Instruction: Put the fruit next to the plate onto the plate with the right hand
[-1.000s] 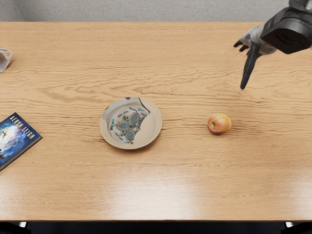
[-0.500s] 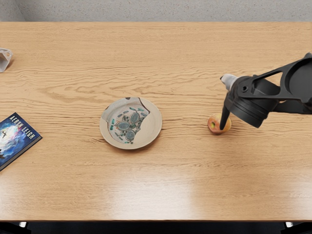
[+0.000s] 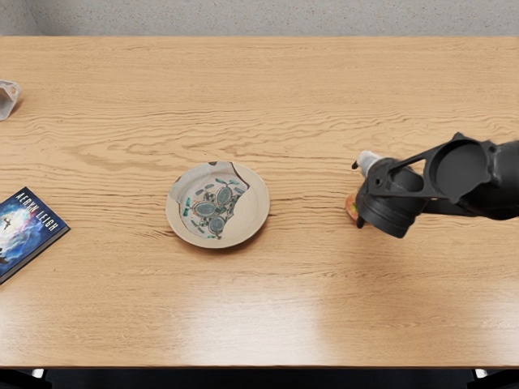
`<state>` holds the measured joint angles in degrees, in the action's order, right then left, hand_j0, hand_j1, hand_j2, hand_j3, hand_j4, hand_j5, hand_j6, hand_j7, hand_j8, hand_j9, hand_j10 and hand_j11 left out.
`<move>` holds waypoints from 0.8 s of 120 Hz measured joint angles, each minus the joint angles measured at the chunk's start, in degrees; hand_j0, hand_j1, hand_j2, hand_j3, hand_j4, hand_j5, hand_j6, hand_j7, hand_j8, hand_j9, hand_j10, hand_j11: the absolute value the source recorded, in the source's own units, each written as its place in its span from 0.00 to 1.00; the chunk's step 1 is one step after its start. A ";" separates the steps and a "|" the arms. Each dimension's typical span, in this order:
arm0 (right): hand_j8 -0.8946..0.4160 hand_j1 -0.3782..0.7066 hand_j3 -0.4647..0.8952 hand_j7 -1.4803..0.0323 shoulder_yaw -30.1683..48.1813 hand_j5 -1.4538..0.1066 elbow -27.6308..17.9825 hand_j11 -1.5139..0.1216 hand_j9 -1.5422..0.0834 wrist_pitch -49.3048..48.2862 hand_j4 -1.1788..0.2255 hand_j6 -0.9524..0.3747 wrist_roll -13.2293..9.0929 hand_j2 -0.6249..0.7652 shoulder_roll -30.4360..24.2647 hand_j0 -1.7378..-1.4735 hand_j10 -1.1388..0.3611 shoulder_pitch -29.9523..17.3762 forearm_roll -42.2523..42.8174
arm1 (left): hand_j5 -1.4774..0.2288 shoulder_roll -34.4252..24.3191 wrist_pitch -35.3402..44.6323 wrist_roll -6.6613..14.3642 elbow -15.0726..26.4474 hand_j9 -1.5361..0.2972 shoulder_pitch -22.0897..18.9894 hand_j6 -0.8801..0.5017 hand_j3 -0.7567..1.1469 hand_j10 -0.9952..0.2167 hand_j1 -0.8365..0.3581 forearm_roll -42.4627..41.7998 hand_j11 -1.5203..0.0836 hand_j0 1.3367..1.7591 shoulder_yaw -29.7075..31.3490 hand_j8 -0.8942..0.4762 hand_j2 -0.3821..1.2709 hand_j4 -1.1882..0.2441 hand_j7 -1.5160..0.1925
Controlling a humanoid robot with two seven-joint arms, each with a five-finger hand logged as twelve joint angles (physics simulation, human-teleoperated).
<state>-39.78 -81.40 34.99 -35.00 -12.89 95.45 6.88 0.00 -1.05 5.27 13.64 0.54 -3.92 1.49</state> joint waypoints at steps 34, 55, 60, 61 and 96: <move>0.49 0.31 0.34 0.76 -0.19 0.72 0.33 0.72 0.74 0.01 0.66 0.52 0.00 0.41 0.64 0.30 0.59 -0.33 0.10 | 0.87 0.00 0.00 0.00 -0.01 0.84 0.07 0.64 0.40 0.82 0.99 -0.02 0.95 0.76 0.00 0.65 0.23 0.83 0.89; 0.48 0.32 0.34 0.75 -1.75 0.71 0.14 0.71 0.73 0.01 0.65 0.52 0.00 0.41 0.70 0.30 0.58 -0.64 -0.15 | 0.87 0.00 0.00 0.00 -0.01 0.84 -0.01 0.64 0.40 0.82 0.99 -0.02 0.95 0.76 0.00 0.65 0.23 0.83 0.89; 0.45 0.36 0.34 0.72 -1.73 0.68 0.13 0.69 0.71 0.01 0.63 0.49 0.00 0.41 0.71 0.30 0.56 -0.78 -0.17 | 0.87 0.00 0.00 0.00 -0.01 0.84 0.05 0.64 0.40 0.82 0.99 -0.01 0.95 0.76 0.00 0.65 0.23 0.83 0.89; 0.44 0.37 0.34 0.71 -1.73 0.67 0.13 0.68 0.70 0.01 0.62 0.48 0.00 0.41 0.71 0.30 0.55 -0.83 -0.16 | 0.87 0.00 0.00 0.00 -0.01 0.84 0.02 0.64 0.40 0.82 0.99 -0.01 0.95 0.76 0.00 0.65 0.23 0.83 0.89; 0.47 0.52 0.34 0.35 2.39 0.32 0.20 0.33 0.35 -0.10 0.45 0.49 -0.10 0.57 -2.42 0.34 0.39 -1.46 0.56 | 0.87 0.00 0.00 0.00 0.01 0.84 0.06 0.64 0.40 0.82 0.99 -0.01 0.95 0.76 0.01 0.65 0.23 0.83 0.89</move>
<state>-37.38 -81.20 34.89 -35.10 -15.31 94.00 7.45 0.00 -1.05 5.28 13.66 0.60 -3.93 1.50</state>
